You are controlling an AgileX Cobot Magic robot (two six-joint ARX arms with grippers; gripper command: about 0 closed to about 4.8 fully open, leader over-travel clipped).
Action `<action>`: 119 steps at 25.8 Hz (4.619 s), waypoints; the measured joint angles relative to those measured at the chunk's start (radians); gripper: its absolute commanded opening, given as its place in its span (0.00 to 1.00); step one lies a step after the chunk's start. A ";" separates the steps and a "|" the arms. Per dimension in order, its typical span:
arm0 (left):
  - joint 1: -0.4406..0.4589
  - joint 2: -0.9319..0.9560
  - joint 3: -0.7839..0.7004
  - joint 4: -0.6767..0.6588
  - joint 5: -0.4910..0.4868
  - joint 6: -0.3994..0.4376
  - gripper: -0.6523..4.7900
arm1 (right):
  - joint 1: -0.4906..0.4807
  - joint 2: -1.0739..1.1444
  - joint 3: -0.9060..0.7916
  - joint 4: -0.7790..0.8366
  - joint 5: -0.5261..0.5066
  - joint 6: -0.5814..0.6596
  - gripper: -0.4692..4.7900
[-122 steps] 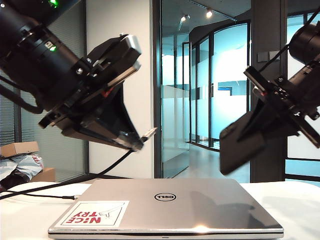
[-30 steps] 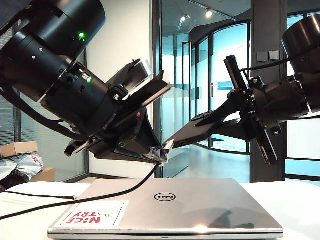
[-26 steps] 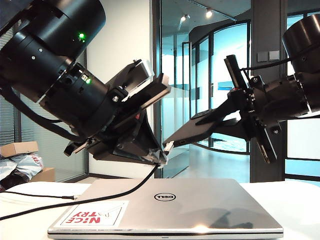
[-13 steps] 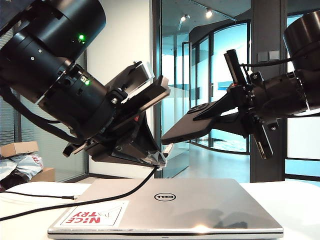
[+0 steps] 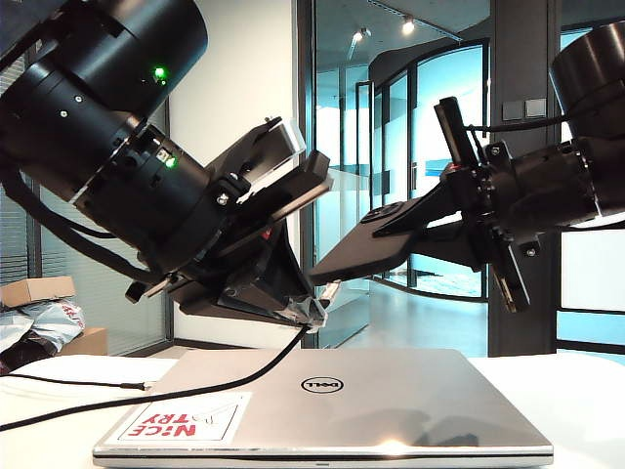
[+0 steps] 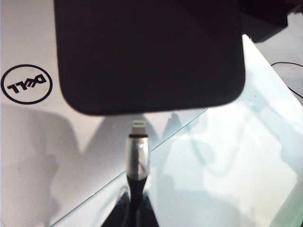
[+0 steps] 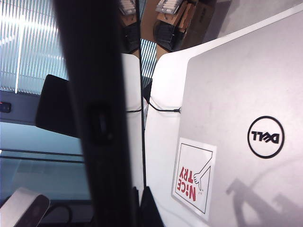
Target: Pick up the charging cable and the phone, plug the charging cable into the charging port on the phone, and finally place them back on the table.
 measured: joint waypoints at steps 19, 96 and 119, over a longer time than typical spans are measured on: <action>-0.003 0.000 0.000 -0.003 0.000 0.002 0.11 | 0.019 0.002 0.000 0.020 0.054 -0.023 0.08; -0.005 0.002 -0.003 0.033 0.007 -0.001 0.11 | 0.019 0.020 0.001 0.019 0.012 -0.031 0.08; -0.005 0.018 -0.001 0.050 0.000 -0.001 0.11 | 0.023 0.020 0.000 0.037 0.028 -0.079 0.08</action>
